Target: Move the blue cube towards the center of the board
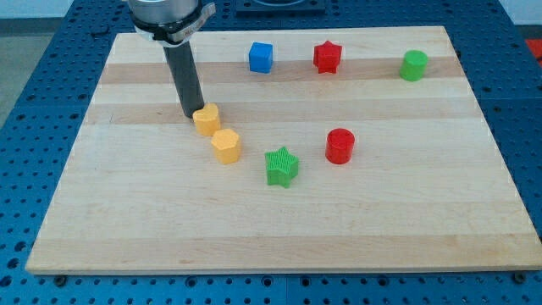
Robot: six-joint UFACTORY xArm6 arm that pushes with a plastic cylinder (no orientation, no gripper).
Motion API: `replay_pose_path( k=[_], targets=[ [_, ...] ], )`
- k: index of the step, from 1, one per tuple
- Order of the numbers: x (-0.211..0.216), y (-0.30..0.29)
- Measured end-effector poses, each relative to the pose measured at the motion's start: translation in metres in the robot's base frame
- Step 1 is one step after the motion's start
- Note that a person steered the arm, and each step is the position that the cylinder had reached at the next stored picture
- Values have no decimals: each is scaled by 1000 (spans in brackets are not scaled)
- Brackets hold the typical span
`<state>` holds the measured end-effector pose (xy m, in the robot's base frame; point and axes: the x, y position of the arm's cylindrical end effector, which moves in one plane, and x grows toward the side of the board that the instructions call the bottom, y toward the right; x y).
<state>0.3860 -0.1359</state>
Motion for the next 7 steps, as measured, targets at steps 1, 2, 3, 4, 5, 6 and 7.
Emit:
replay_pose_path(
  k=[1, 2, 3, 4, 5, 6, 7],
  targets=[
    [0, -3],
    [2, -3],
    [2, -20],
    [-17, -41],
    [-67, -20],
    [-110, 16],
    [-133, 50]
  ],
)
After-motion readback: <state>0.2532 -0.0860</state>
